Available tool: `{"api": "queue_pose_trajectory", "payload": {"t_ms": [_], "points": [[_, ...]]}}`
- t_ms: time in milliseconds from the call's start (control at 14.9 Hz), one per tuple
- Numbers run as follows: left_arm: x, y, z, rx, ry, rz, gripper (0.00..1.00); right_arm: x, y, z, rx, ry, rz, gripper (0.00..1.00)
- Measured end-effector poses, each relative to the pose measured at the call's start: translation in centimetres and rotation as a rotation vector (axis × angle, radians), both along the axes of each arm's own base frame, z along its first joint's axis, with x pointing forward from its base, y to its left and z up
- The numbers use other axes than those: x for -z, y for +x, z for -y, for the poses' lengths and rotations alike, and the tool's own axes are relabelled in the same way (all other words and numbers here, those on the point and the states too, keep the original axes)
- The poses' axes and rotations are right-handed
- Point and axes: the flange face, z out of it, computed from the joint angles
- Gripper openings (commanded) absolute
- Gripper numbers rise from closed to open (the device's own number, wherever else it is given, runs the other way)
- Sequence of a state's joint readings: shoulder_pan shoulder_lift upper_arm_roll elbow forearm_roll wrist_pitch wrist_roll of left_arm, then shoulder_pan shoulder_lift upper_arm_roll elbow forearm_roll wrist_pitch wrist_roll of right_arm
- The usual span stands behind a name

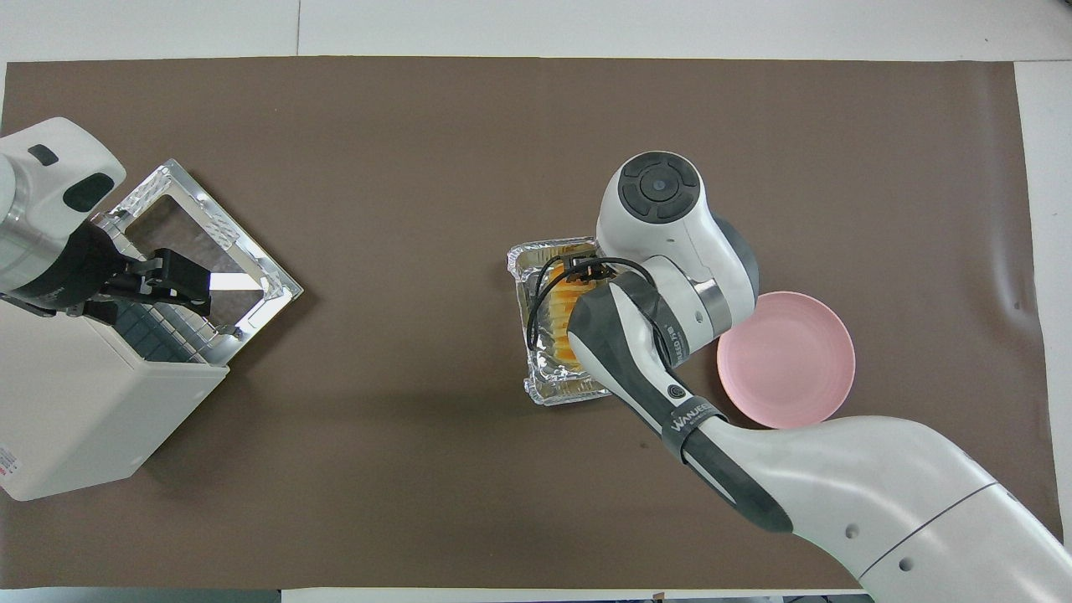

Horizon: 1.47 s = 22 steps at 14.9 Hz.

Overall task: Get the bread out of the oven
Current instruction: 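Reach the right gripper to the foil tray and grasp its rim, then slide the foil tray farther from the robot beside the pink plate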

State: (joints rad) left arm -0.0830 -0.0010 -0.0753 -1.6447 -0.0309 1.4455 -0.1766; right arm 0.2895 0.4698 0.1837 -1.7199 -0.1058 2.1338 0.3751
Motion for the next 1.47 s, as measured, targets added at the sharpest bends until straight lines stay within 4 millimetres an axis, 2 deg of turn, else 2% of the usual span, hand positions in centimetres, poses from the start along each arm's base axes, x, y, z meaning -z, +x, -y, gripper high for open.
{"api": "queue_pose_trajectory", "payload": {"t_ms": [67,468,803,937,1004,1138,1271,1338,1472], "points": [[0.0,0.0,0.0,0.0,0.0,0.0,1.0,0.0,0.0,0.0,-0.003,0.002,0.003,0.0],[-1.1,-0.4,0.0,0.001,-0.001,0.017,1.0,0.1,-0.8,-1.5,-0.023,0.003,0.004,0.0],[-1.3,-0.6,0.0,0.001,-0.001,0.019,1.0,-0.2,-0.5,-1.5,-0.019,0.005,0.009,0.0],[-1.6,-0.7,0.0,0.0,-0.002,0.026,1.0,-1.3,0.1,-0.9,-0.005,-0.002,0.002,0.0],[-1.8,-0.8,-0.1,-0.001,-0.002,0.029,1.0,-2.4,0.8,-0.4,0.01,-0.005,-0.004,0.0],[-2.1,-0.9,-0.3,-0.003,-0.002,0.035,1.0,-5.3,2.7,1.8,0.065,0.005,-0.02,0.0],[-2.3,-1.0,-0.3,-0.005,-0.002,0.038,1.0,-7.7,5.0,6.2,0.096,0.03,-0.04,0.0],[-2.3,-1.0,-0.4,-0.005,-0.002,0.039,1.0,-8.3,6.2,8.6,0.103,0.045,-0.039,0.0],[-2.3,-1.0,-0.5,-0.007,-0.002,0.039,1.0,-8.1,8.1,13.0,0.113,0.068,-0.024,0.0]]}}
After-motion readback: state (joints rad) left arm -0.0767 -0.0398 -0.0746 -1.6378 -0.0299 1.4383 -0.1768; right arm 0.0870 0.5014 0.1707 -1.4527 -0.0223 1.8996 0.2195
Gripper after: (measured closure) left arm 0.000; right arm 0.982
